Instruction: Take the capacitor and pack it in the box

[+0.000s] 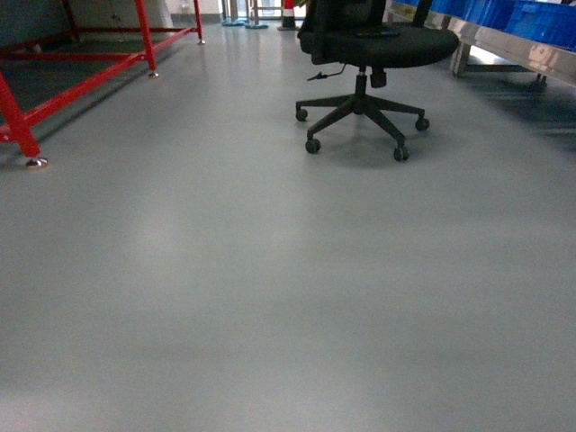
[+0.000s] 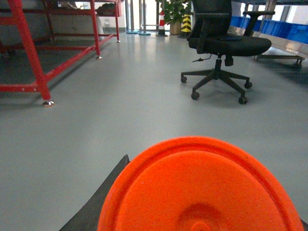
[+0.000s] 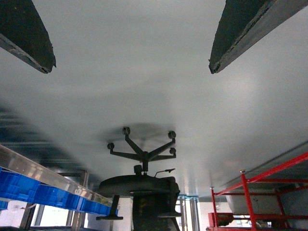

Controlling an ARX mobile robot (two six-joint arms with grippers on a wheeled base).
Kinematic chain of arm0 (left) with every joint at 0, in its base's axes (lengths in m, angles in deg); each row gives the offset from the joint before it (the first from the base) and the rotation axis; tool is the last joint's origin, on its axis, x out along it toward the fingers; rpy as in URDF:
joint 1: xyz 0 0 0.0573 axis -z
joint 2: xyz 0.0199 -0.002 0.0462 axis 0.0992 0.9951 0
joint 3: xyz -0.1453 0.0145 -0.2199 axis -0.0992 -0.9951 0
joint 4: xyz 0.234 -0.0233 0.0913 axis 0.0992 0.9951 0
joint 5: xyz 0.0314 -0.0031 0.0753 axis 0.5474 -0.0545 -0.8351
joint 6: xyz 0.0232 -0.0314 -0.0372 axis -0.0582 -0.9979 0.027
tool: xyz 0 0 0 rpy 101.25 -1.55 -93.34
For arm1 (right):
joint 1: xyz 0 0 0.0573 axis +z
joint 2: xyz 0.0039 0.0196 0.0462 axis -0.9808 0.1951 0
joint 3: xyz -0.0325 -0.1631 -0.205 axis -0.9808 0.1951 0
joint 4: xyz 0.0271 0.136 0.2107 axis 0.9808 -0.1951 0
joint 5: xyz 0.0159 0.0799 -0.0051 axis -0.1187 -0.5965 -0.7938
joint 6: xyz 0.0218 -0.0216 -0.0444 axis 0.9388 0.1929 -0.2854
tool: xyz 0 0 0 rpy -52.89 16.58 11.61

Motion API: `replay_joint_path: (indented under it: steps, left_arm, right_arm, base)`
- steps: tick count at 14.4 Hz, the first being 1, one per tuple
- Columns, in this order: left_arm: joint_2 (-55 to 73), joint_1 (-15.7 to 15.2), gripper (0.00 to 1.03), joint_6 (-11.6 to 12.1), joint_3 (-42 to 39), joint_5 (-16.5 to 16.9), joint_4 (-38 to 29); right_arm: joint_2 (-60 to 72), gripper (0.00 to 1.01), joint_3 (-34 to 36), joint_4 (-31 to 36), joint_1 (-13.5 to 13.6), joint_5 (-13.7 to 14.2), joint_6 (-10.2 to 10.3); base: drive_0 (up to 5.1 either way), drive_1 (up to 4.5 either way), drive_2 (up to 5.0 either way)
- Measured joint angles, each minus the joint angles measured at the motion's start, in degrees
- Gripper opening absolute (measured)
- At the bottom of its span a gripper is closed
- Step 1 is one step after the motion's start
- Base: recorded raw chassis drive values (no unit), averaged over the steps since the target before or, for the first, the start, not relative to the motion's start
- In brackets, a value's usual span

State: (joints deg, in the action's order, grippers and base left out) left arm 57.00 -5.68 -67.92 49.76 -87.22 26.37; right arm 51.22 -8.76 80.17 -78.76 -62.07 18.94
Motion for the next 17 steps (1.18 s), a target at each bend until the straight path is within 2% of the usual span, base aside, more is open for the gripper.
replay_joint_path:
  steps: [17]
  left_arm:
    - [0.00,0.00,0.44,0.00,0.00,0.00,-0.22]
  right_arm:
    - [0.00,0.98,0.00,-0.20,0.00,0.17,0.00]
  base:
    - [-5.0,2.44,2.4]
